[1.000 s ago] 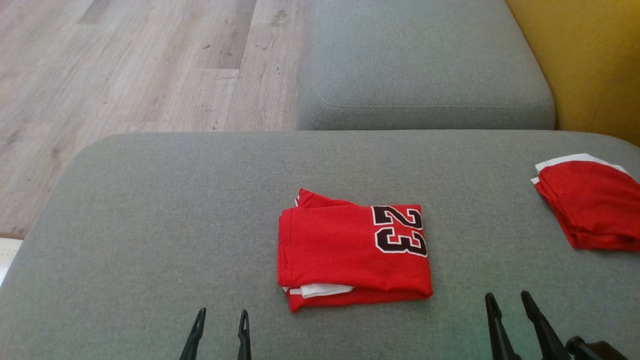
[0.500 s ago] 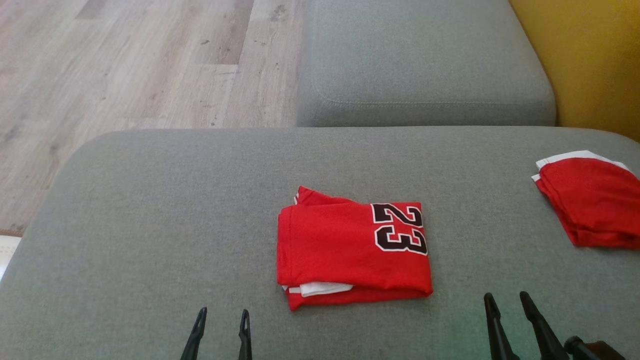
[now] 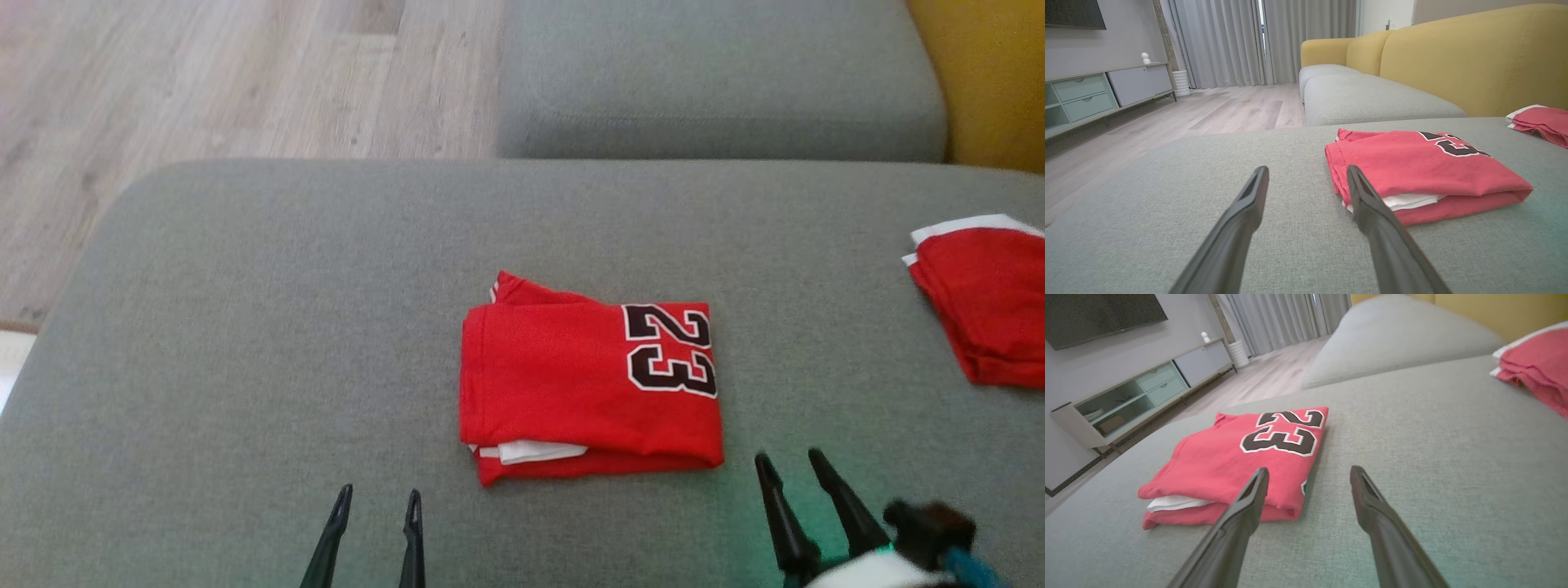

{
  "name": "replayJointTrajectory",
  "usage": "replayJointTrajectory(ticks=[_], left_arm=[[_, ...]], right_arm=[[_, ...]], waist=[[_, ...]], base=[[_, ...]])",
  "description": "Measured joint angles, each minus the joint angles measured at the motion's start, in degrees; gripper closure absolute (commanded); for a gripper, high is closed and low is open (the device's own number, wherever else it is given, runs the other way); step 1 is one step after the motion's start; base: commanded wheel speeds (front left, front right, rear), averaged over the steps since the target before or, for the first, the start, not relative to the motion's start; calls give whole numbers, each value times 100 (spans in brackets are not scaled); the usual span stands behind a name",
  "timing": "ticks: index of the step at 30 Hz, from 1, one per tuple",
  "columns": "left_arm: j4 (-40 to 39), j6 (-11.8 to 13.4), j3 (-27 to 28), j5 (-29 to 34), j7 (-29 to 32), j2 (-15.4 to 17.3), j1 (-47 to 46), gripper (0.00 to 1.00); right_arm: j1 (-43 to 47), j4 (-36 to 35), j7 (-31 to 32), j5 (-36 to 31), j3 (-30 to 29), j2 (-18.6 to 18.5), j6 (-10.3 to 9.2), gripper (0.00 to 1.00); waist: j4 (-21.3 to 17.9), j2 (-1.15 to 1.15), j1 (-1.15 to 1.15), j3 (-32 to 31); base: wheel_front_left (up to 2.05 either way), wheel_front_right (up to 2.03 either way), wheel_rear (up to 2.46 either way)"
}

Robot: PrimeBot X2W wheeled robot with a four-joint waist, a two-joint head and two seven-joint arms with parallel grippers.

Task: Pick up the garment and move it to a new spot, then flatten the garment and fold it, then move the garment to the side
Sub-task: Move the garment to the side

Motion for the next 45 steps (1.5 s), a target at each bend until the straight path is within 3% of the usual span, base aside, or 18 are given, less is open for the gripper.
replayJointTrajectory(ticks=[10, 18, 19, 21, 22, 26, 30, 36, 45], left_arm=[[66, 1, -216, 60, 0, -55, -618, 0], [154, 16, -388, 59, 0, -79, -812, 0], [160, 19, -399, 46, 0, -79, -834, 0], [169, 36, -419, 45, 0, -81, -881, 0], [175, 60, -430, 45, 0, -82, -892, 0], [197, 109, -457, 44, 0, -85, -894, 0], [197, 118, -461, 45, 0, -87, -894, 0], [71, 216, -381, 46, 0, -90, -1008, 0], [-235, 261, -233, 46, -1, -114, -1697, 0]], right_arm=[[-1563, 352, 1935, 2337, 611, -679, 0, 0], [-2114, 827, 2776, 3354, 672, -777, 0, 0], [-2139, 826, 2828, 3474, 708, -770, 0, 10], [-2206, 823, 2873, 3673, 784, -748, 0, 67], [-2234, 815, 2865, 3721, 816, -746, 0, 100], [-2299, 711, 2739, 3812, 951, -815, 0, 100], [-2315, 523, 2651, 3817, 1055, -1170, 0, 100], [-2707, 97, 2651, 3766, 1018, -2016, 0, 100], [-3397, -281, 2931, 3628, 392, -3460, 0, 100]], waist=[[134, 0, 1, 650], [296, 0, 1, 925], [324, 0, 1, 949], [368, 0, 0, 983], [383, 0, 0, 992], [366, 0, 0, 981], [213, 0, -1, 985], [-180, 0, -1, 1188], [-697, 0, 0, 1980]], base=[[0, 0, 0], [0, 0, 0], [0, 0, 0], [0, 0, 0], [0, 0, 0], [0, 0, 0], [0, 0, 0], [0, 0, 0], [0, 0, 0]])
